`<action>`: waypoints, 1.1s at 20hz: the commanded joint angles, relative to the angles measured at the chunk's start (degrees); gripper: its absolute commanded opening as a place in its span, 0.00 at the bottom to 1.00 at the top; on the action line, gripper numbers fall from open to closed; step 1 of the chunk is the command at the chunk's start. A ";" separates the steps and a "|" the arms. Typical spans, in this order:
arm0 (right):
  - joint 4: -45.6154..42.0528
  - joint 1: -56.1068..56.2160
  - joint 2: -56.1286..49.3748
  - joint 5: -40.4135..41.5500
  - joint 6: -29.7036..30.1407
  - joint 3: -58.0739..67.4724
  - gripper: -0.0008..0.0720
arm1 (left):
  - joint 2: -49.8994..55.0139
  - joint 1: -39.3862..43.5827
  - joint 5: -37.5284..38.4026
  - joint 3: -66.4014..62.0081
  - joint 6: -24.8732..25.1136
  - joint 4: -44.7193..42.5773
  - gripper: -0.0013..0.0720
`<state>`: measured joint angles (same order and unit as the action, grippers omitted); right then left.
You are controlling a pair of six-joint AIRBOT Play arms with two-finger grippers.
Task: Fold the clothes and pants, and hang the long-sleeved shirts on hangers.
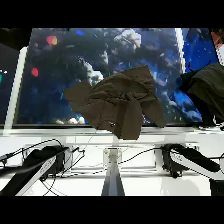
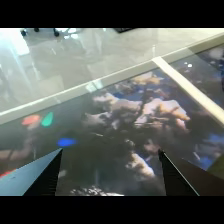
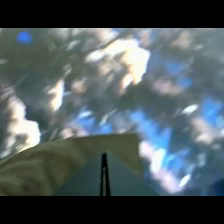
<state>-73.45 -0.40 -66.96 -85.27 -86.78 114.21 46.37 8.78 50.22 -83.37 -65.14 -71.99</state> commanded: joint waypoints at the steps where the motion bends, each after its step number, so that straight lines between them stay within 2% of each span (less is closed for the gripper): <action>1: 2.75 1.66 2.82 -5.88 -2.75 0.07 0.02 | -0.02 -0.07 0.00 -0.02 0.02 0.00 0.94; 7: 0.70 1.95 4.22 -11.13 -2.45 0.07 0.02 | -0.02 -0.07 0.00 -0.02 0.02 0.00 0.94; 12: -9.79 1.88 2.54 -14.25 6.19 -3.87 0.02 | -0.02 -0.07 -0.02 -0.02 0.02 0.00 0.94; 15: -10.43 1.88 2.84 -16.68 9.55 -13.64 0.02 | -0.02 -0.07 0.00 -0.02 0.02 0.00 0.94; 18: -10.38 1.77 4.04 -11.63 10.01 -25.00 0.02 | 0.00 0.04 -0.02 -0.02 -0.02 0.76 0.94; 22: -9.73 1.77 4.22 -5.46 10.01 -35.54 0.02 | 0.42 0.04 0.94 0.00 -2.36 14.01 0.94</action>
<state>-83.11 1.41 -63.00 -94.76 -77.47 86.11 46.48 8.78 50.48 -83.37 -66.04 -66.22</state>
